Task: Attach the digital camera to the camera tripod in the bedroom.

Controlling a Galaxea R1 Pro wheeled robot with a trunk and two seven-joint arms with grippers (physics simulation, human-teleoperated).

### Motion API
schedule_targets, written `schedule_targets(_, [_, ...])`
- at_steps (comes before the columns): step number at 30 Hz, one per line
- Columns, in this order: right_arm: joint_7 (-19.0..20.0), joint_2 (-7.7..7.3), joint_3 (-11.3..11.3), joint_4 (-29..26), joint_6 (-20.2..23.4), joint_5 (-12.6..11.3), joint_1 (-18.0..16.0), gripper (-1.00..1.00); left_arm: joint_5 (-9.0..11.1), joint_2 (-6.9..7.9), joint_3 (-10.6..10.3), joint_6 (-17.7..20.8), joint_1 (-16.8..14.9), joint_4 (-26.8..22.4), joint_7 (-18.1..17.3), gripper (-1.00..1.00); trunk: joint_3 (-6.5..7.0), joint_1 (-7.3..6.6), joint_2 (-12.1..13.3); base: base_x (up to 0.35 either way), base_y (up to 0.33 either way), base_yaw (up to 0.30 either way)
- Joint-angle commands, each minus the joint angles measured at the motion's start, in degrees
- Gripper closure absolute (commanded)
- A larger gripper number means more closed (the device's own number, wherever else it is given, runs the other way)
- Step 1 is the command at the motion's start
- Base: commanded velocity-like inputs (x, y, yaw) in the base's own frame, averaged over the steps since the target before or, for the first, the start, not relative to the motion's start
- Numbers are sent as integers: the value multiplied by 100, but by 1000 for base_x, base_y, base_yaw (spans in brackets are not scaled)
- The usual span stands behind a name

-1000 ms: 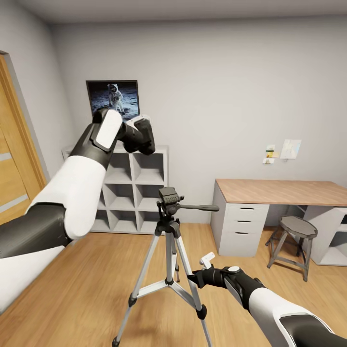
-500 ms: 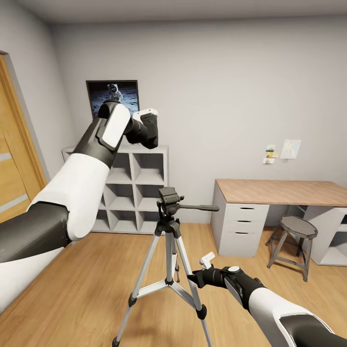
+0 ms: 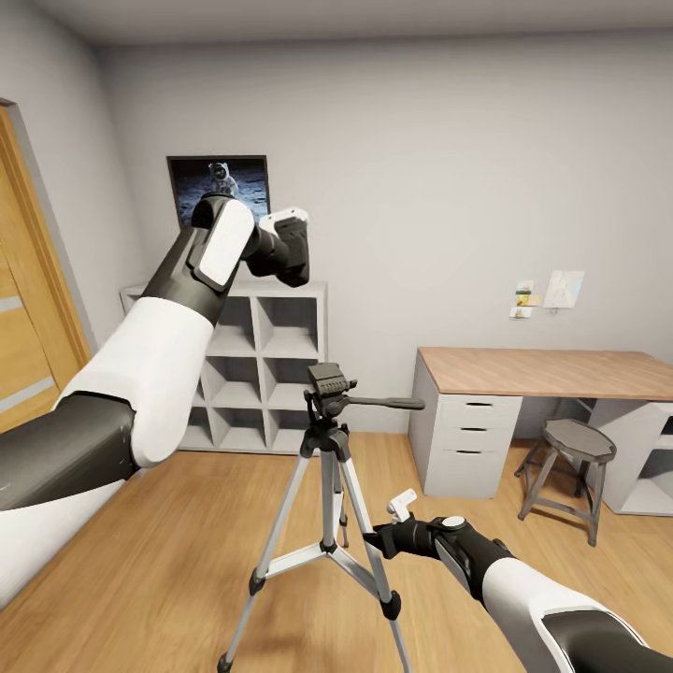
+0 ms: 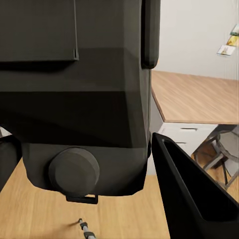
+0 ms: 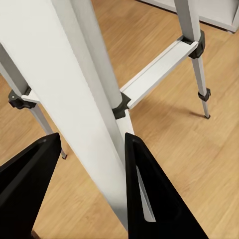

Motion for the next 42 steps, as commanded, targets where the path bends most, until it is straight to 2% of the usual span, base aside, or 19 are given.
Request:
schedule_targets(1, [7,-1,70,-7,16,2,1,100,48,0,-11,13,-2,-11,39,100,-3,2,-4,0,0,0])
schedule_targets(20, [7,-6,71,-11,10,7,1,100,-20,-47,-50,-62,8,-411,59,100,-3,2,-4,0,0,0])
schedule_targets(25, [7,-6,71,-11,7,10,1,100,-44,-37,-53,-81,38,-474,148,100,-3,2,-4,0,0,0])
schedule_targets(29, [7,-7,71,-12,6,14,1,100,-59,-46,-94,-95,74,-496,385,100,-3,2,-4,0,0,0])
schedule_targets(31, [9,-7,71,-12,6,16,1,100,-60,-48,-165,-96,81,-496,502,100,-3,2,-4,0,0,0])
schedule_targets(34, [13,-7,71,-12,5,13,1,100,-64,-40,-426,-87,89,-501,682,100,-3,2,-4,0,0,0])
schedule_targets(36, [12,-7,71,-12,5,14,1,100,-54,-20,-673,-63,88,-511,739,100,-3,2,-4,0,0,0])
schedule_targets(42, [10,-7,68,-12,5,23,1,100,-32,18,-1032,-60,96,-437,759,100,-3,2,-4,0,0,0])
